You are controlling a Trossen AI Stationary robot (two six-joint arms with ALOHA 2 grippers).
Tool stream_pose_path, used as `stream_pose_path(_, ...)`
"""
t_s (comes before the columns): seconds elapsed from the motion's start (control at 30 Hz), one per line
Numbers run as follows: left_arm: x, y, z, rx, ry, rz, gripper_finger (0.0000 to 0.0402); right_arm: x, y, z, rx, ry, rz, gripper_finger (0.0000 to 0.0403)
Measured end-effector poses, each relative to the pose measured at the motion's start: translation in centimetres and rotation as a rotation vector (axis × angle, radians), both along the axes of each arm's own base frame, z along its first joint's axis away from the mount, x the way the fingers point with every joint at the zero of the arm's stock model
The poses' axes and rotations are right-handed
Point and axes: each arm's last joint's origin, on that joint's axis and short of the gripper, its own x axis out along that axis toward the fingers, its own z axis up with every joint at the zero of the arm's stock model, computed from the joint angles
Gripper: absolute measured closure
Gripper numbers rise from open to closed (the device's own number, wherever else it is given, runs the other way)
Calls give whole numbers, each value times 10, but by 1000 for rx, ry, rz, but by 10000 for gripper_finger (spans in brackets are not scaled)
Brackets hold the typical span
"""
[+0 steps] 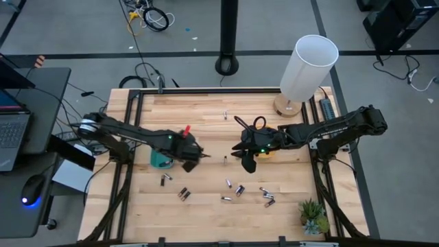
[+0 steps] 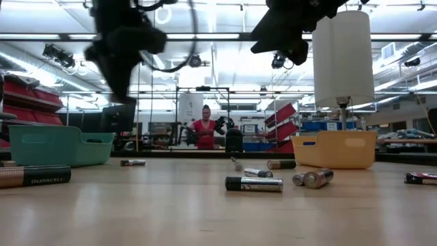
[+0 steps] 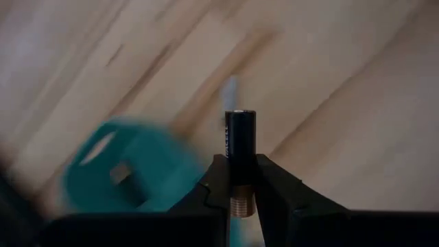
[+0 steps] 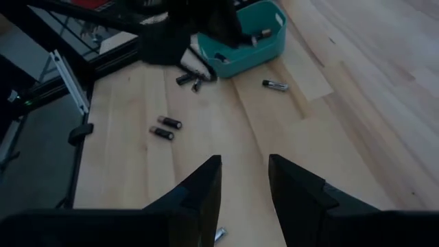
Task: Sort batteries
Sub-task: Put the black battery into the green bin, then put the silver battery into the yellow bin
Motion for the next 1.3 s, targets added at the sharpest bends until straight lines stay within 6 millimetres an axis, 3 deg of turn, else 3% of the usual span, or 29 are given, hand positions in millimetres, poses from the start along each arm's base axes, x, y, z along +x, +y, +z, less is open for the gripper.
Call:
stream_pose_path(0.13,-21,3,2,-16,103,4,352,0,-2,0,-20,-1,-11,273)
stream_pose_path(0.43,-62,4,-33,-115,163,48,351,1,-3,1,-14,-16,-14,273)
stream_pose_path(0.63,-70,5,-47,-146,118,63,334,-5,2,-8,4,105,81,272)
stream_pose_path(0.8,-69,4,-49,-160,106,66,268,-17,11,-20,3,266,130,257)
stream_pose_path(0.97,-69,5,-49,-151,108,63,216,-21,16,-22,6,307,144,223)
stream_pose_path(1.13,-71,3,-47,-137,92,59,209,-17,24,-22,31,266,149,196)
stream_pose_path(1.3,-69,-3,-29,-94,-22,69,213,-6,41,-34,45,273,209,198)
